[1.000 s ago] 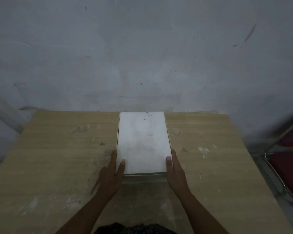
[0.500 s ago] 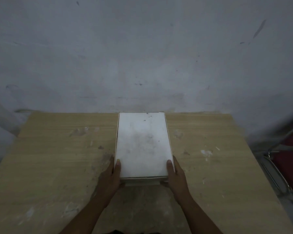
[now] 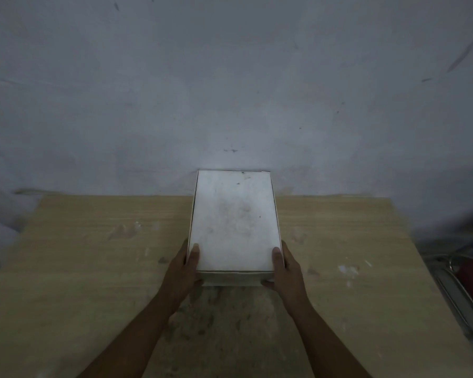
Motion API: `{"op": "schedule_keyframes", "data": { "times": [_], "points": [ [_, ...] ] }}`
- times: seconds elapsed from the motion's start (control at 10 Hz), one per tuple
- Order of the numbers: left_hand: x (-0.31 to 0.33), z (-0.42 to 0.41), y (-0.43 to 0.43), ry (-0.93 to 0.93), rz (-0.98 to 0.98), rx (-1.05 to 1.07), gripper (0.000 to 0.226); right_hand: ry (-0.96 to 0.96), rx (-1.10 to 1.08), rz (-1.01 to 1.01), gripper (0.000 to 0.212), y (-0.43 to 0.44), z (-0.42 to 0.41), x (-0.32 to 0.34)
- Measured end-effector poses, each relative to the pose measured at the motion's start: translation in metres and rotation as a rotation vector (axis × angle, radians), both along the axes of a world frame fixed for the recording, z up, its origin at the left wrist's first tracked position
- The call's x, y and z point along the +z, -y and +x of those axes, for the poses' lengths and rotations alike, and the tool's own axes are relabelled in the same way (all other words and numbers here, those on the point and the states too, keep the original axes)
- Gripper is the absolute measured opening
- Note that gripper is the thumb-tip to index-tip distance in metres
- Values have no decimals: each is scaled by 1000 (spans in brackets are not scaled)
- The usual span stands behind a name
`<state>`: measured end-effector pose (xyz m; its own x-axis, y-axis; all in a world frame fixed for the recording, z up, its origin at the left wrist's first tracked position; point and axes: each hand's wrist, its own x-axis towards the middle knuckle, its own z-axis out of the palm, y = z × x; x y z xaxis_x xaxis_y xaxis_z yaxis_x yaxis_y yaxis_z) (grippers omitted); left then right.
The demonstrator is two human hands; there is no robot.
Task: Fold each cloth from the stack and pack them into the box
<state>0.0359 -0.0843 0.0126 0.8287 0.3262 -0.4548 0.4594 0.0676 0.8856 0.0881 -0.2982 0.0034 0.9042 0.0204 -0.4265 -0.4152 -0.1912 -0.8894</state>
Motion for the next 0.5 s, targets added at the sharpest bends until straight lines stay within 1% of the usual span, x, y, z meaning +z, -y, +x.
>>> {"op": "schedule_keyframes", "data": {
  "times": [0.1, 0.2, 0.3, 0.4, 0.5],
  "points": [
    [0, 5, -4, 1, 5, -33, 28, 1, 0, -3, 44, -1, 6, -4],
    [-2, 2, -6, -21, -14, -10, 33, -6, 21, -26, 45, 2, 6, -5],
    [3, 1, -9, -33, 135, 7, 35, 44, 96, -180, 44, 4, 10, -3],
    [11, 0, -17, -30, 316, -20, 34, 108, 192, -420, 45, 7, 17, 10],
    [32, 6, -28, -38, 448, -10, 36, 125, 198, -549, 59, 8, 30, 39]
  ]
}}
